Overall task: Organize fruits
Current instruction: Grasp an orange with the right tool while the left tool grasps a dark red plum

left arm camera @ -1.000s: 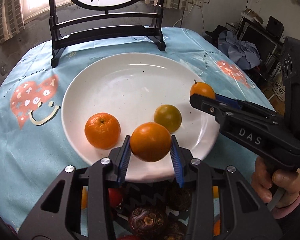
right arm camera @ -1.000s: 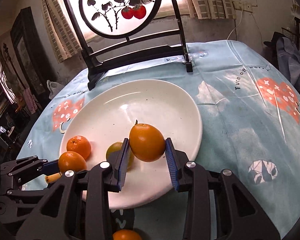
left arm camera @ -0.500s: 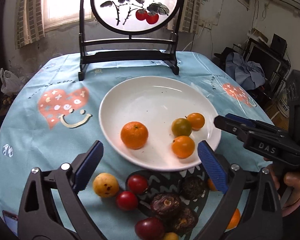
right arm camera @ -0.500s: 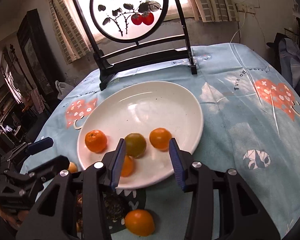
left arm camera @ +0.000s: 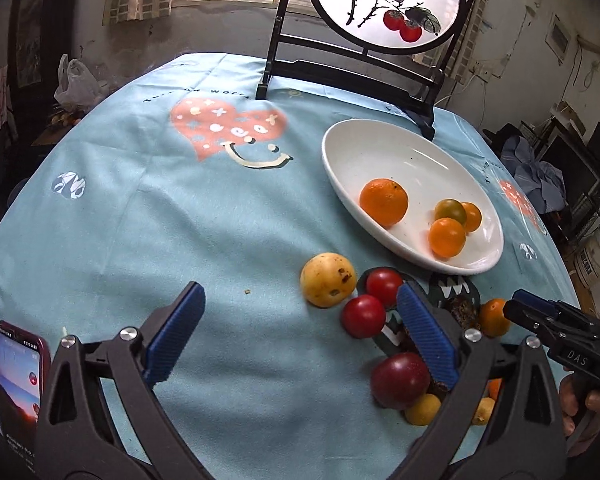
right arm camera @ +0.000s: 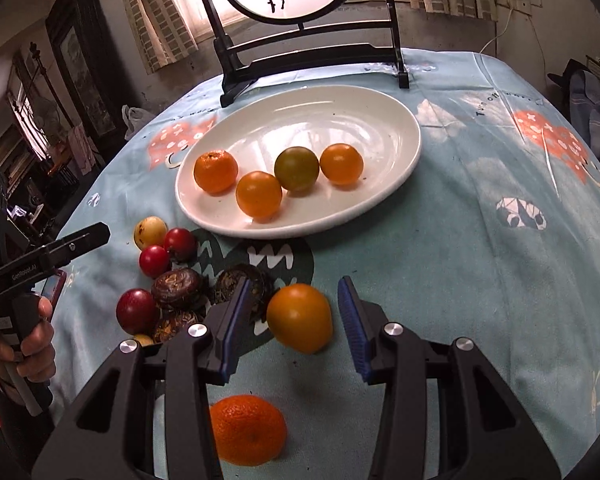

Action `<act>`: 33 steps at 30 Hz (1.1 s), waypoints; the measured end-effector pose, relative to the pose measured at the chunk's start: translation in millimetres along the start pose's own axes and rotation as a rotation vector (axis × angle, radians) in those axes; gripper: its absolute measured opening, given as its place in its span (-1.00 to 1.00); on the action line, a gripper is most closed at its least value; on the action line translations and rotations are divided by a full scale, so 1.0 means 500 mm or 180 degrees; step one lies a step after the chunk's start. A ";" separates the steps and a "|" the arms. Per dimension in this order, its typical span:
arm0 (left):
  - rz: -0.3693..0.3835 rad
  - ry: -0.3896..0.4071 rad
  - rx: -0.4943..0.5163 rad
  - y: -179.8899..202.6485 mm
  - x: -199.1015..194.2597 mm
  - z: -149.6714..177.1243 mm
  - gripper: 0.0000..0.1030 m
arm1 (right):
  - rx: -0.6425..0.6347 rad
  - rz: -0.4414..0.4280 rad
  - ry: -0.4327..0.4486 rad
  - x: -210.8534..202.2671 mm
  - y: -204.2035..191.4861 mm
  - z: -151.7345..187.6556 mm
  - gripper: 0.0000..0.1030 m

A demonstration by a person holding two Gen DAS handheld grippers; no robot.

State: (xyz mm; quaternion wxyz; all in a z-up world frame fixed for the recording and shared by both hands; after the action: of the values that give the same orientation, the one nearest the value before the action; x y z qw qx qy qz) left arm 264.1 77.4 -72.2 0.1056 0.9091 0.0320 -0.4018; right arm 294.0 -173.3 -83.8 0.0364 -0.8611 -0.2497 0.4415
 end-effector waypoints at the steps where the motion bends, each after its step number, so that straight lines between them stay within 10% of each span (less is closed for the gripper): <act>1: -0.0007 0.0004 0.0019 0.002 -0.001 0.002 0.91 | -0.0008 0.0017 -0.0030 0.003 0.001 0.005 -0.13; 22: 0.0106 -0.0021 0.0199 0.022 -0.018 0.025 0.91 | -0.0137 0.0092 -0.0241 0.047 -0.003 0.028 -0.27; 33: 0.0648 -0.0322 0.0625 0.090 -0.010 0.084 0.86 | -0.0091 0.0118 -0.0224 0.045 0.000 0.025 -0.27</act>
State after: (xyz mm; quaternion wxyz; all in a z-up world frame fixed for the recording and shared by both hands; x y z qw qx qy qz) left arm 236.5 24.6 -88.7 0.0579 0.8922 -0.1051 -0.4355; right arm 295.5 -165.1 -108.0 0.0070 -0.8499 -0.2410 0.4685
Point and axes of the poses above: each gripper's, at about its wrist camera, not at the fingertips, and x roughly the way its jaws point, y to its right, z to its underside, the point moved 5 cm from there along x, roughly the way its jaws point, and after that the axes turned 3 degrees about -z, right-handed, at the moved point
